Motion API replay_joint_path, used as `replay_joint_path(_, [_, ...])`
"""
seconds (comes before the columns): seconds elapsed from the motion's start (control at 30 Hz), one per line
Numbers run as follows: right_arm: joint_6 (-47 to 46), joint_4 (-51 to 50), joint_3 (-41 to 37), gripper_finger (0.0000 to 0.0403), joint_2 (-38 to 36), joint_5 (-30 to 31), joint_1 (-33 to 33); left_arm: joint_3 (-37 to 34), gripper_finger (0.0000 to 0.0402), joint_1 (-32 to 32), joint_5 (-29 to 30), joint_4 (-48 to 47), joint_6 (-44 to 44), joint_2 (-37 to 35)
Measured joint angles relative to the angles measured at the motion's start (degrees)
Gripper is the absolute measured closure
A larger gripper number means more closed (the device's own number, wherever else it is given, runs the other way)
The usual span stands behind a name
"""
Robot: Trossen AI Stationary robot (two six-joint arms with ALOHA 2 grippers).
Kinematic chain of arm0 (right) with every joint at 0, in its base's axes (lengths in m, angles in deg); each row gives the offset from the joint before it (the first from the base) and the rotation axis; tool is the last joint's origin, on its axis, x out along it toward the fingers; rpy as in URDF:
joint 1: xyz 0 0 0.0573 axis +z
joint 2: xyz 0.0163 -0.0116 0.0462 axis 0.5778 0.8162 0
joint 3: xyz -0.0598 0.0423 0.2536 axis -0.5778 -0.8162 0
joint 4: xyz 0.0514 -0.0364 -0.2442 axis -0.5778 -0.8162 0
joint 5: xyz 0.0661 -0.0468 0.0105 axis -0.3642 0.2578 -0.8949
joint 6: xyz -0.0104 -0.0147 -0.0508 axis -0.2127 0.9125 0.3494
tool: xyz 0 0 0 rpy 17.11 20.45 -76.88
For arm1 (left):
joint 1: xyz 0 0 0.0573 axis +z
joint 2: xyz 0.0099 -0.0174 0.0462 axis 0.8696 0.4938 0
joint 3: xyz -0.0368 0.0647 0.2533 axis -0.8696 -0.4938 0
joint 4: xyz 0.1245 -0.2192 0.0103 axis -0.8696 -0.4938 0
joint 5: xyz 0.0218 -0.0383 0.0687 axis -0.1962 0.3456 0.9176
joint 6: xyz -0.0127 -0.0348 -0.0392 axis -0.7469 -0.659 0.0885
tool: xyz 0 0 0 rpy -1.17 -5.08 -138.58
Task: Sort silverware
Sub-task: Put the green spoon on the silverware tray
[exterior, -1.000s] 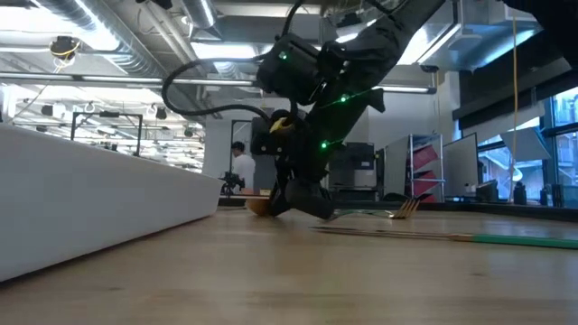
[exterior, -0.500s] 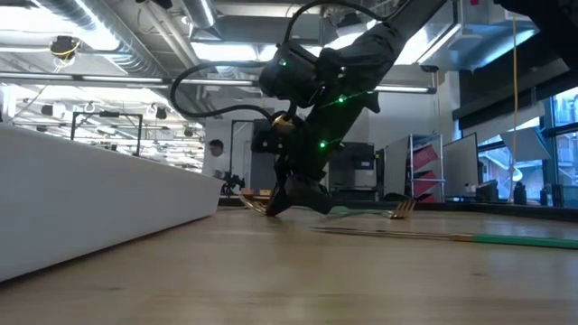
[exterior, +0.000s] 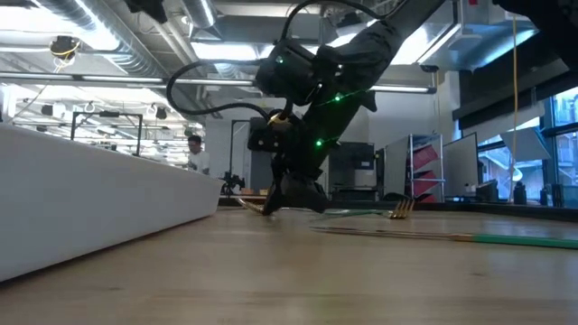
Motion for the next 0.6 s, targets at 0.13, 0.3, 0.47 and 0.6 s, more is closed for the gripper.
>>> replay_joint_path(0.13, [0.0, 0.07, 1.06, 0.0368, 0.0, 0.19, 0.0, -0.65, 0.028, 0.0, 0.0, 0.02, 0.01, 0.02])
replay_joint_path(0.3, [-0.02, 0.13, 2.26, 0.0337, 0.0, 0.2, 0.0, -0.65, 0.028, 0.0, 0.02, 0.01, 0.4, -0.26])
replay_joint_path(0.47, [-0.04, 0.46, 3.11, 0.0308, 0.0, -0.92, 0.0, -0.65, 0.028, 0.0, 0.02, 0.01, 0.78, -0.26])
replay_joint_path(0.6, [-1.43, 0.53, 3.11, 0.0285, 0.0, -2.6, 0.0, -0.65, 0.028, 0.0, 0.02, 0.01, 1.65, -0.26])
